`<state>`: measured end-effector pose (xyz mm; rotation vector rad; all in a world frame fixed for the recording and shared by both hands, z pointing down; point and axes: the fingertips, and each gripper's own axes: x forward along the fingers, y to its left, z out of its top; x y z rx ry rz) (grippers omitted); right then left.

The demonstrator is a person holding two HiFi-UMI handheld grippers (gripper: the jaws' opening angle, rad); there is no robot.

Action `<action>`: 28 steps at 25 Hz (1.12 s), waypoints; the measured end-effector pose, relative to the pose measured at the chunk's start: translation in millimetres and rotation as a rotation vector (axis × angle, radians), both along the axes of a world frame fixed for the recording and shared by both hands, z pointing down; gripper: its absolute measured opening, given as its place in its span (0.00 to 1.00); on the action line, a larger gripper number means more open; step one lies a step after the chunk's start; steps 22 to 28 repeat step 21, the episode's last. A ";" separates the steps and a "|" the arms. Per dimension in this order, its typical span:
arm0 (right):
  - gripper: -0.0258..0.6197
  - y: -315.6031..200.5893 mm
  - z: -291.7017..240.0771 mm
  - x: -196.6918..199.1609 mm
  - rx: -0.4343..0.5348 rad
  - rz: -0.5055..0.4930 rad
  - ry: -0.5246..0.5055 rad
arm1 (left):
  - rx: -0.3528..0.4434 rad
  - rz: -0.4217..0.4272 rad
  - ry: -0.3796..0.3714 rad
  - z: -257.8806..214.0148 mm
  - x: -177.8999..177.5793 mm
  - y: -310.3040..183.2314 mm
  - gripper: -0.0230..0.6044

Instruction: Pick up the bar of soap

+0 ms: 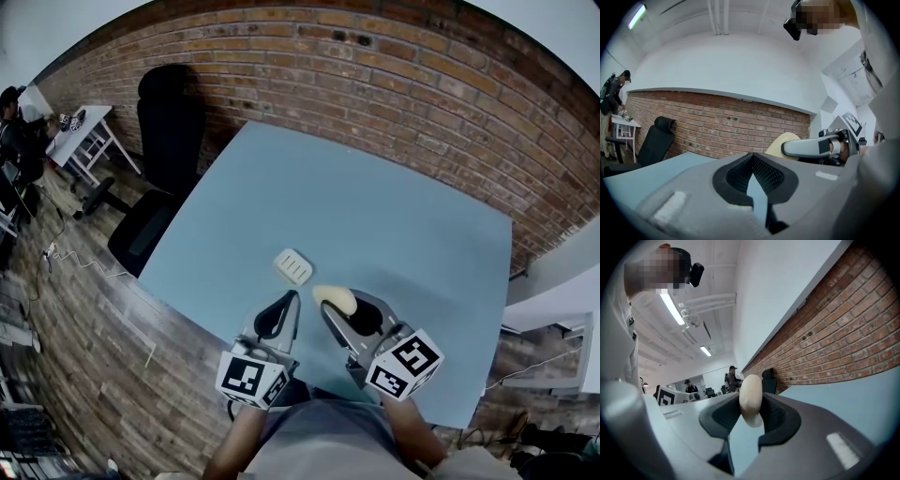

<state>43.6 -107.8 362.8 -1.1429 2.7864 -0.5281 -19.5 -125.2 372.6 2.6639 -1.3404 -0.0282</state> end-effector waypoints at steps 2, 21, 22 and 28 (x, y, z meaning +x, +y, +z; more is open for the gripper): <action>0.22 0.5 -0.6 -0.2 0.001 0.000 -0.001 | 0.000 -0.001 0.002 0.0 -0.7 0.5 0.04; 0.22 -2.2 -5.6 -1.7 0.006 0.006 0.004 | 0.005 -0.005 0.013 -4.0 -6.3 -1.3 0.04; 0.22 -2.2 -5.6 -1.7 0.006 0.006 0.004 | 0.005 -0.005 0.013 -4.0 -6.3 -1.3 0.04; 0.22 -2.2 -5.6 -1.7 0.006 0.006 0.004 | 0.005 -0.005 0.013 -4.0 -6.3 -1.3 0.04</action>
